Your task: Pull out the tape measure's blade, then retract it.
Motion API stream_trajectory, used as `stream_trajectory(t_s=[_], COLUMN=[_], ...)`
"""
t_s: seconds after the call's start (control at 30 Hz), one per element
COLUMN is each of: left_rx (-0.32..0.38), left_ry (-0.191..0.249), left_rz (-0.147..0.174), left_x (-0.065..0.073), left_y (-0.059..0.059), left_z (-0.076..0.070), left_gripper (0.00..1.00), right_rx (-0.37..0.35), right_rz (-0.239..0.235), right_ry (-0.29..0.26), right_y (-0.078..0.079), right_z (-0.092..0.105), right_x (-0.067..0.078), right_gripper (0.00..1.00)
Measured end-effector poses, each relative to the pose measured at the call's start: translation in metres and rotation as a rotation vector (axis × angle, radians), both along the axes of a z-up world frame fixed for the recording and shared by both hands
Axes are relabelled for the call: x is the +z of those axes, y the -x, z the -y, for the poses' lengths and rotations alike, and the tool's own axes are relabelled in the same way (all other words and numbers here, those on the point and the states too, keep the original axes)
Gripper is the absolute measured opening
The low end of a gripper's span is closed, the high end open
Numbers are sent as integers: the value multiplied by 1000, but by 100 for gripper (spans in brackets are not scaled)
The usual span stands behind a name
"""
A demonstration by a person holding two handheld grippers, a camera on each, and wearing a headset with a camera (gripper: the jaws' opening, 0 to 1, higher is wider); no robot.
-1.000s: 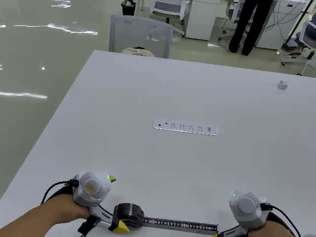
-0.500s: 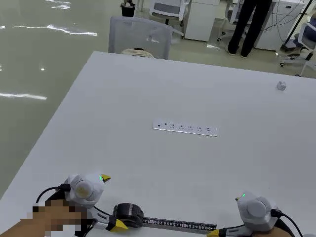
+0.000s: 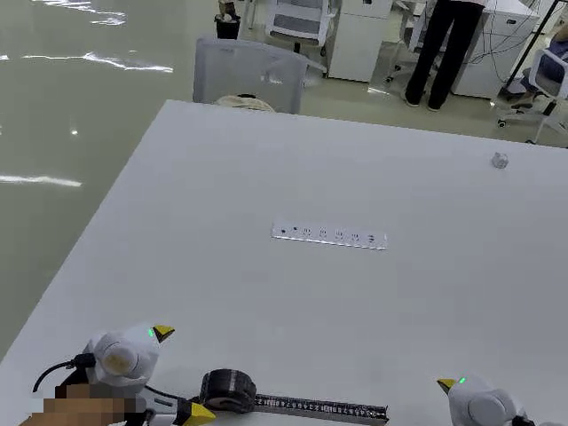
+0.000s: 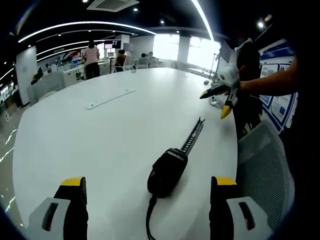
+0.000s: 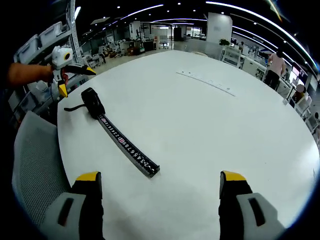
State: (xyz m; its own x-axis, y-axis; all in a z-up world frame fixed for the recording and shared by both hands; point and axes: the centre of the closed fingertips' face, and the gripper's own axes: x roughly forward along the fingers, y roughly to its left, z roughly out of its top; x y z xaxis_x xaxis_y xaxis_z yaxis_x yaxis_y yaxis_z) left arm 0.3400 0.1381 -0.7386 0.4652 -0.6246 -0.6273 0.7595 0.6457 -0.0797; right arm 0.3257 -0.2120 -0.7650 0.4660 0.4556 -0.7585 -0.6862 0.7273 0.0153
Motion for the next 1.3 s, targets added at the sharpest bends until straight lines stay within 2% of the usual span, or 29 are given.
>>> stream_trajectory(t_s=[0.03, 0.13, 0.27, 0.33, 0.6, 0.7, 0.93, 1.0, 1.07, 1.17, 1.3], left_rx=[6, 24, 68, 84, 130, 158, 193, 204, 204, 197, 221], left_ry=[4, 25, 39, 49, 81, 91, 118, 118, 105, 86, 109], left_rz=[2, 39, 51, 52, 62, 60, 84, 79, 74, 75, 84], left_x=[1, 10, 14, 14, 18, 19, 24, 23, 22, 19, 24], left_y=[2, 3, 4, 6, 21, 26, 37, 42, 48, 54, 59], left_z=[-1, -6, -16, -20, -32, -38, -51, -55, -56, -60, -67], left_gripper=[100, 100, 100, 100, 100, 100, 100, 100, 100, 100, 100], right_rx=[-4, -22, -43, -48, -96, -92, -121, -127, -129, -139, -158], right_rz=[0, 21, 32, 58, 85, 92, 87, 88, 110, 108, 116], right_ry=[0, -7, -17, -30, -66, -64, -72, -80, -80, -102, -108], right_y=[2, 6, 15, 17, 32, 40, 52, 56, 59, 65, 74], right_z=[2, 8, 11, 11, 18, 18, 23, 24, 28, 32, 35], right_x=[0, 3, 5, 9, 18, 18, 17, 18, 18, 19, 24], right_gripper=[100, 100, 100, 99, 98, 98, 100, 100, 100, 100, 100])
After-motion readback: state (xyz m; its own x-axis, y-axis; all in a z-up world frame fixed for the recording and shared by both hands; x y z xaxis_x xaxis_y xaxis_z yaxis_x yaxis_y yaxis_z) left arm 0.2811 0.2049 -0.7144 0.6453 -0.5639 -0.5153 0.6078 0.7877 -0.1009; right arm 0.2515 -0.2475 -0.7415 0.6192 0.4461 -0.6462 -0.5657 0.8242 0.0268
